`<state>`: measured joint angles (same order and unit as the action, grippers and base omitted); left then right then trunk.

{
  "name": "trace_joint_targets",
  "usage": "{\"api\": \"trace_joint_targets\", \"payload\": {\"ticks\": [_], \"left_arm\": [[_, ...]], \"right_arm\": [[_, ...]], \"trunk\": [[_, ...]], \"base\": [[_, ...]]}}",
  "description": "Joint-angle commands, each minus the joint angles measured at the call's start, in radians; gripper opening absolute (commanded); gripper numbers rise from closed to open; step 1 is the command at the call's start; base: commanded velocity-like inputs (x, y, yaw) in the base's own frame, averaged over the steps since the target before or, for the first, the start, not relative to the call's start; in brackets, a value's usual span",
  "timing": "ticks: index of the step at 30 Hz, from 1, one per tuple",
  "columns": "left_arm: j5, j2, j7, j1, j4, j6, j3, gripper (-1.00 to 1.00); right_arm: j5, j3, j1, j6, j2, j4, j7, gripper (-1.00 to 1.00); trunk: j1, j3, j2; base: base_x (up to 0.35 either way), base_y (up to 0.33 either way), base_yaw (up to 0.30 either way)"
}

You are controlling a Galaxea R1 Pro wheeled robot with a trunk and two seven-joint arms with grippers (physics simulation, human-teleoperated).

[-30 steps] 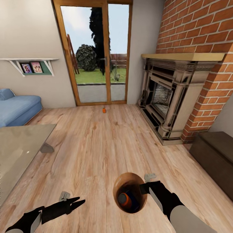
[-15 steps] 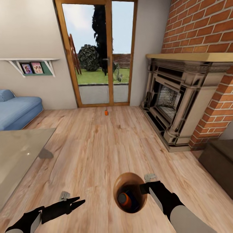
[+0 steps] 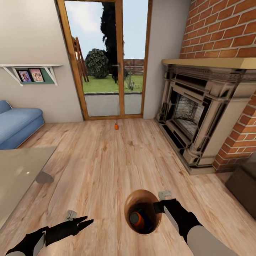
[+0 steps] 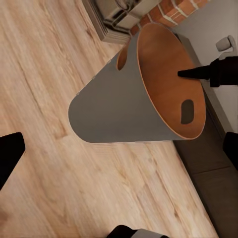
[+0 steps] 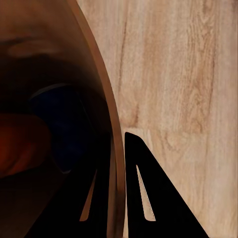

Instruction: Put the three can of soda from the living room inside the tash can in the kitchen.

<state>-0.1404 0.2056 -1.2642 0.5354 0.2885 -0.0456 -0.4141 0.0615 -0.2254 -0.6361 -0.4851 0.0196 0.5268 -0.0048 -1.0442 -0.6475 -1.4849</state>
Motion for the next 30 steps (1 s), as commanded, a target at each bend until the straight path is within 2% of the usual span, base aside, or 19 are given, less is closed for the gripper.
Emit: {"api": "trace_joint_targets", "payload": {"ticks": [1, 30], "left_arm": [[0.000, 0.000, 0.000, 0.000, 0.000, 0.000, 0.000, 1.00], [0.001, 0.000, -0.001, 0.000, 0.000, 0.000, 0.000, 1.00]], "right_arm": [[0.009, 0.001, 0.000, 0.000, 0.000, 0.001, 0.007, -1.00], [0.009, 0.001, 0.000, 0.000, 0.000, 0.001, 0.007, -1.00]], "trunk": [[0.000, 0.000, 0.000], [0.000, 0.000, 0.000]], "base": [[0.346, 0.000, 0.000], [0.346, 0.000, 0.000]]}}
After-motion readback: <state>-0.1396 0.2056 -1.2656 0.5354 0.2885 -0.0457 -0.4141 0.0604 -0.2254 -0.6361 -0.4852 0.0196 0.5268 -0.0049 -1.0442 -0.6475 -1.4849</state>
